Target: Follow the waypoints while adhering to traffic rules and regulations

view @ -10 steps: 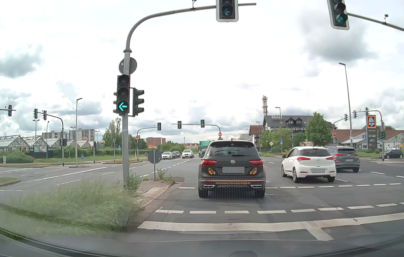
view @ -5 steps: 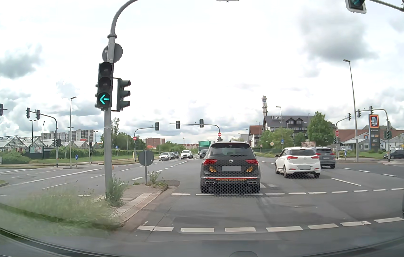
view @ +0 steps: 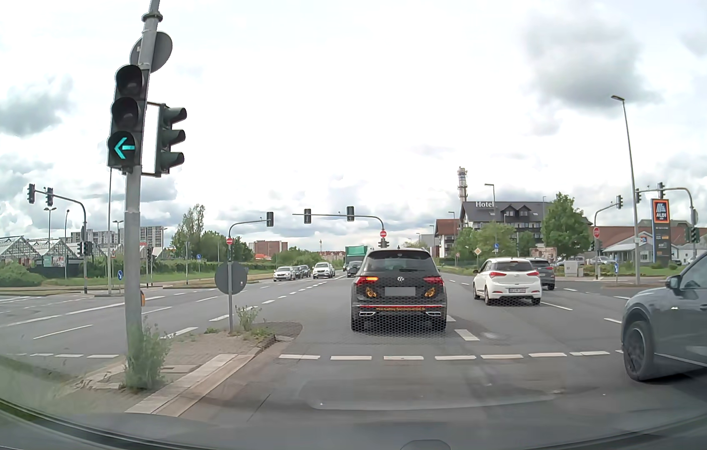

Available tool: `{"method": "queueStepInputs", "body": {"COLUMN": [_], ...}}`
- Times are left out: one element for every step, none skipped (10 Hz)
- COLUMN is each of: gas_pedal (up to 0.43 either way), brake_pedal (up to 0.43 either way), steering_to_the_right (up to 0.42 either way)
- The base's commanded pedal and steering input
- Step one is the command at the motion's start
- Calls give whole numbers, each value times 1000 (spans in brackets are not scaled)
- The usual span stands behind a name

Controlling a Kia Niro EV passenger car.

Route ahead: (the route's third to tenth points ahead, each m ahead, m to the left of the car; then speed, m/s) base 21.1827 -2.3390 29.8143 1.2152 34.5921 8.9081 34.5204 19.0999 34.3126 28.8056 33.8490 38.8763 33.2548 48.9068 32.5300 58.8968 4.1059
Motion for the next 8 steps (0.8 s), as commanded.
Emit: {"method": "queueStepInputs", "body": {"gas_pedal": [331,331,331,319,319,311,311,299], "brake_pedal": [0,0,0,0,0,0,0,0], "steering_to_the_right": [0,-3,-5,-6,-7,-8,-13,-18]}}
